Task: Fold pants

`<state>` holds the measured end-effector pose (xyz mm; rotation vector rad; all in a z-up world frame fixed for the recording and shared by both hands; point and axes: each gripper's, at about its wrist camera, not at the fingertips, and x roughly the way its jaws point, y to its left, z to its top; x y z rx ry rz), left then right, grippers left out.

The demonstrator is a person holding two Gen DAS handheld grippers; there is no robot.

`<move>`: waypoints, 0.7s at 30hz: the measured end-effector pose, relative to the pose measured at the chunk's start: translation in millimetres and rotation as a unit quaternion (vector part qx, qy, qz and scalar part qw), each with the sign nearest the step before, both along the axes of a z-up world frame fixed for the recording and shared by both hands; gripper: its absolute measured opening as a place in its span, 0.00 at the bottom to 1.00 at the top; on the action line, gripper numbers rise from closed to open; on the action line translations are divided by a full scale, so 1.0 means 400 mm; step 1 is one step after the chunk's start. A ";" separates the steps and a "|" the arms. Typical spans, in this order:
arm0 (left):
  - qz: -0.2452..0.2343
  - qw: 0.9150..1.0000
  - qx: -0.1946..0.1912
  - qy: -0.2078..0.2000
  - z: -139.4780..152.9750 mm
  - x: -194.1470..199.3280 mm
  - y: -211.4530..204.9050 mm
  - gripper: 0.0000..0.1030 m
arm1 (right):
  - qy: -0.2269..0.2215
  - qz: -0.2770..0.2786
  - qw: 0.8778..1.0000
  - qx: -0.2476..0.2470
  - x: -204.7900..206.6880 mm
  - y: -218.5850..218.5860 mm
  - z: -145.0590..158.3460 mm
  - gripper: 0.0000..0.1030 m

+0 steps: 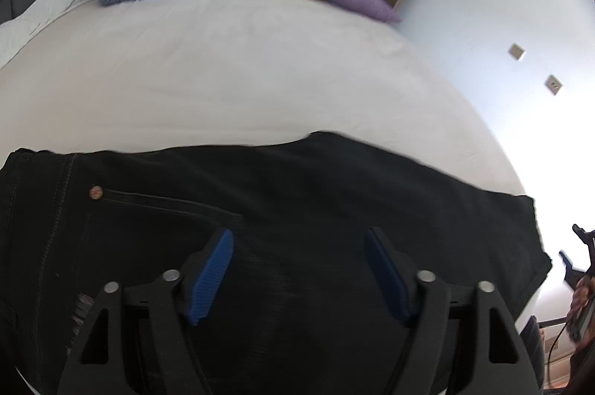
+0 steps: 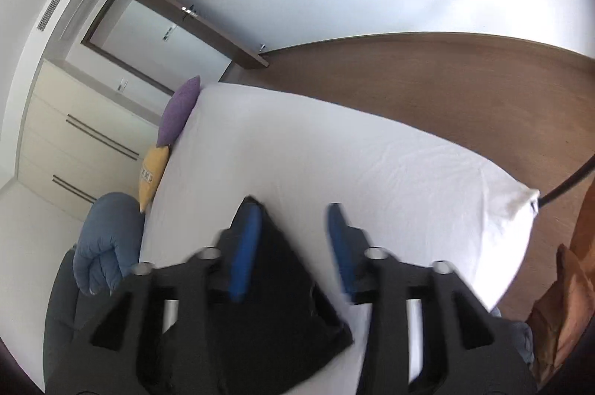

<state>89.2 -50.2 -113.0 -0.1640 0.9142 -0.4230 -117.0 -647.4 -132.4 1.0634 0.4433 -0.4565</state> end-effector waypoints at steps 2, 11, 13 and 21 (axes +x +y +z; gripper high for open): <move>-0.013 1.000 -0.011 0.000 0.005 -0.036 -0.054 0.81 | -0.029 0.005 0.999 0.013 -0.053 0.048 0.000 0.86; -0.072 0.997 -0.003 0.034 -0.038 -0.084 -0.230 0.81 | -0.022 0.018 0.989 0.143 -0.011 0.262 -0.179 0.77; -0.078 0.996 0.001 0.035 -0.041 -0.074 -0.256 0.81 | -0.027 0.014 0.988 0.151 0.004 0.262 -0.200 0.78; -0.109 0.993 0.018 0.051 -0.061 -0.069 -0.313 0.81 | -0.084 0.002 0.975 0.207 0.105 0.241 -0.163 0.49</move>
